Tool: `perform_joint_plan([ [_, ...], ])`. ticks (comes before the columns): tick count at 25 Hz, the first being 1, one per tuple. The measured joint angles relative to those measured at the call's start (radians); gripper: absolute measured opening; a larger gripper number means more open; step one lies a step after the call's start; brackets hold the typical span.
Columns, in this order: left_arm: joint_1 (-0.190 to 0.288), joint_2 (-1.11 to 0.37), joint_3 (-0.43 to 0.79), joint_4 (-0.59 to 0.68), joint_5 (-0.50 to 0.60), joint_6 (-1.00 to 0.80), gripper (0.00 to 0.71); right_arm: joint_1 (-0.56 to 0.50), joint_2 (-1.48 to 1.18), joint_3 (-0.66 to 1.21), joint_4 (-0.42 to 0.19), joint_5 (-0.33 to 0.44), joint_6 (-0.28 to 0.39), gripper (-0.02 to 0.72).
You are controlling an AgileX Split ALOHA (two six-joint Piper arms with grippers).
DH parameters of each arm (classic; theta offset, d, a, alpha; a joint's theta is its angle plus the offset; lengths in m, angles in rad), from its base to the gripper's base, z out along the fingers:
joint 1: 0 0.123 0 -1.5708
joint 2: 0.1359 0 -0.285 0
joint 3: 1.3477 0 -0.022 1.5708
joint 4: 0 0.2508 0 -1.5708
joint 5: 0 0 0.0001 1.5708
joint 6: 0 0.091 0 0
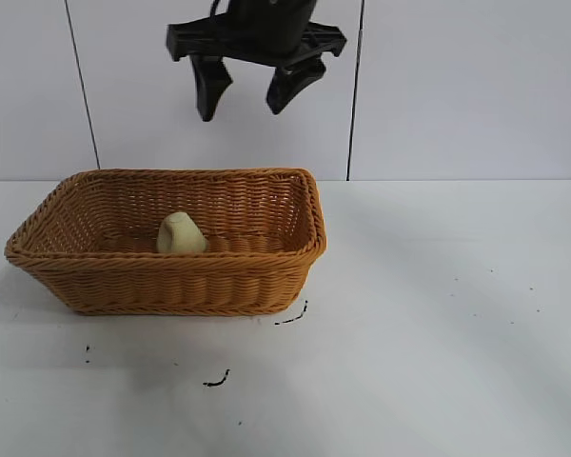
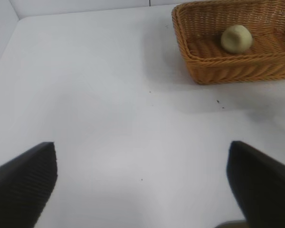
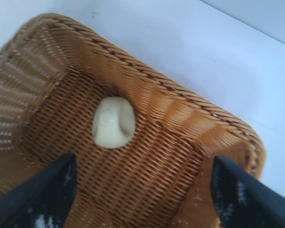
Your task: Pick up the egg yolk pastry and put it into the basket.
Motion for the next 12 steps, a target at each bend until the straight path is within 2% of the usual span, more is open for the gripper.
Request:
perform_joint_plan([
  [7, 0.0, 0.0, 0.0, 0.0, 0.0, 0.0, 0.697, -0.213, 0.0, 0.0, -0.011, 0.077, 0.0, 0.561],
  [12, 0.0, 0.0, 0.0, 0.0, 0.0, 0.0, 0.697, -0.289, 0.0, 0.0, -0.011, 0.153, 0.0, 0.561],
])
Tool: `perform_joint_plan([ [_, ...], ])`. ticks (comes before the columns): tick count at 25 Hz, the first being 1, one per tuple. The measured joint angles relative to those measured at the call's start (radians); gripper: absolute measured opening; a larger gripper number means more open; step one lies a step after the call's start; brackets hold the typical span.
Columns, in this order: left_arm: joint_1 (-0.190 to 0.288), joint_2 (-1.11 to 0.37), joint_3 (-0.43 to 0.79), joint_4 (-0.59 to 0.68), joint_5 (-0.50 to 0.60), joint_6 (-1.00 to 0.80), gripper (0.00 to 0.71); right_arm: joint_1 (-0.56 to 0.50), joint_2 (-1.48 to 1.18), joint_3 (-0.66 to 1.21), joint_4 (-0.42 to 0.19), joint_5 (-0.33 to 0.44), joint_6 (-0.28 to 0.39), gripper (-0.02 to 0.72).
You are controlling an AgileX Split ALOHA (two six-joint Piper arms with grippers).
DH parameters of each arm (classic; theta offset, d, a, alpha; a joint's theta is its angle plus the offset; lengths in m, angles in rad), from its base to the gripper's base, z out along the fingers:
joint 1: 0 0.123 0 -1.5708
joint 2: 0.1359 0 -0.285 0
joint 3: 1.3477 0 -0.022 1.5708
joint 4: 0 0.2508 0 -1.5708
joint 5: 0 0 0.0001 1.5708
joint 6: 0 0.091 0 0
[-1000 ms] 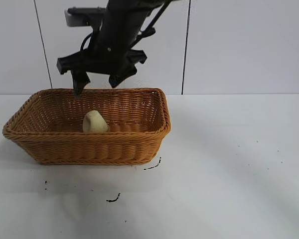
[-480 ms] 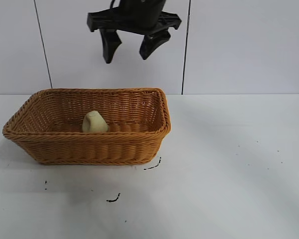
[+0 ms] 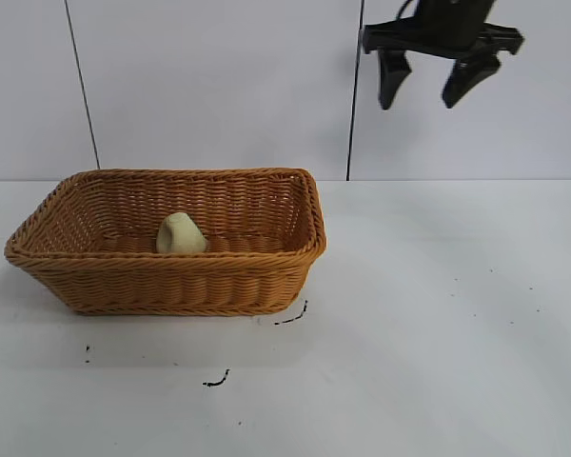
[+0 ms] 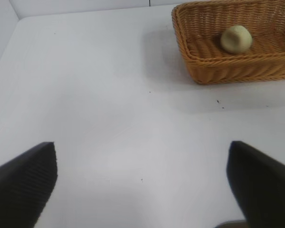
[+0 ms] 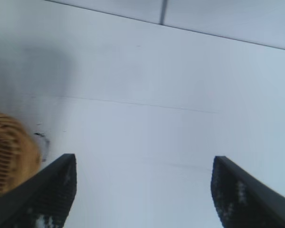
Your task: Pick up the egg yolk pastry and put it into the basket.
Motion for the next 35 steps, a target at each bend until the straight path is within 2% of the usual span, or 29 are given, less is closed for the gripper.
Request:
perform_joint_plan([
  [5, 0.0, 0.0, 0.0, 0.0, 0.0, 0.0, 0.697, -0.012, 0.0, 0.0, -0.004, 0.105, -0.008, 0.561],
  [13, 0.0, 0.0, 0.0, 0.0, 0.0, 0.0, 0.697, -0.012, -0.061, 0.061, -0.004, 0.117, -0.005, 0.56],
  [17, 0.0, 0.0, 0.0, 0.0, 0.0, 0.0, 0.697, -0.012, -0.21, 0.207, -0.001, 0.117, 0.005, 0.56],
  [24, 0.0, 0.0, 0.0, 0.0, 0.0, 0.0, 0.697, -0.012, -0.556, 0.53, 0.048, 0.118, 0.011, 0.56],
  [35, 0.0, 0.0, 0.0, 0.0, 0.0, 0.0, 0.697, -0.012, -1.123, 1.037, 0.049, 0.119, 0.011, 0.56],
])
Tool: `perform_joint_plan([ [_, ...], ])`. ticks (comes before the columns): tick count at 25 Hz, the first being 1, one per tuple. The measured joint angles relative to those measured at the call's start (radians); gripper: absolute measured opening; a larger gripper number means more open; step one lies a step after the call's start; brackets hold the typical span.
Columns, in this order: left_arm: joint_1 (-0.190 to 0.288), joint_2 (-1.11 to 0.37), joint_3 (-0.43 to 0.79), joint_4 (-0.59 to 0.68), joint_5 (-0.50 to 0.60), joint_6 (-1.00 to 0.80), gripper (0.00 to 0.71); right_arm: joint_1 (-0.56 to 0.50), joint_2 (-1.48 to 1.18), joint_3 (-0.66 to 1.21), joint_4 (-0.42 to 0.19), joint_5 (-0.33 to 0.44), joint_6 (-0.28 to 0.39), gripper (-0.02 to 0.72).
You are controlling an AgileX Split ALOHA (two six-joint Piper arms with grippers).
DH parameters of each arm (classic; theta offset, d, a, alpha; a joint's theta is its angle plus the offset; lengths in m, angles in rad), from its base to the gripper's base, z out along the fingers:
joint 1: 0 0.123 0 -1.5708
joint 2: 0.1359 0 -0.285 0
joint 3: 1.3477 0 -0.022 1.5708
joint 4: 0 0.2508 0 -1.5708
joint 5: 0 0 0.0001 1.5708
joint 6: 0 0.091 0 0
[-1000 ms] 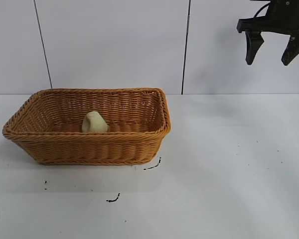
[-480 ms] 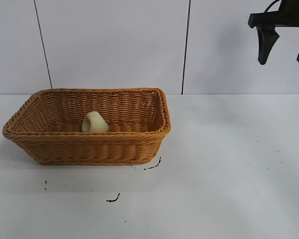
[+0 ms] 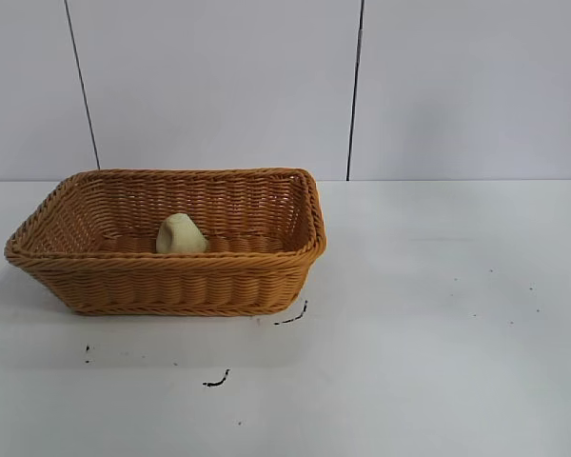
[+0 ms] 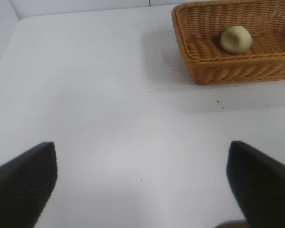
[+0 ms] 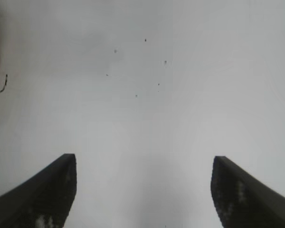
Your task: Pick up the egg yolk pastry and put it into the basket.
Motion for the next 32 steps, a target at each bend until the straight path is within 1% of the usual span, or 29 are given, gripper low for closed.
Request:
perform_joint_plan([
  [3, 0.0, 0.0, 0.0, 0.0, 0.0, 0.0, 0.697, 0.0, -0.16, 0.133, 0.0, -0.02, -0.003, 0.56],
  [10, 0.0, 0.0, 0.0, 0.0, 0.0, 0.0, 0.697, 0.0, -0.538, 0.418, 0.0, -0.137, -0.008, 0.56],
  [13, 0.0, 0.0, 0.0, 0.0, 0.0, 0.0, 0.697, 0.0, -0.679, 0.499, 0.0, -0.164, -0.008, 0.56],
  [17, 0.0, 0.0, 0.0, 0.0, 0.0, 0.0, 0.697, 0.0, -0.822, 0.512, 0.0, -0.188, -0.009, 0.56],
  [24, 0.0, 0.0, 0.0, 0.0, 0.0, 0.0, 0.697, 0.0, -1.044, 0.512, -0.001, -0.187, -0.01, 0.56],
  [32, 0.0, 0.0, 0.0, 0.0, 0.0, 0.0, 0.697, 0.0, -1.057, 0.512, -0.008, -0.187, -0.011, 0.56],
])
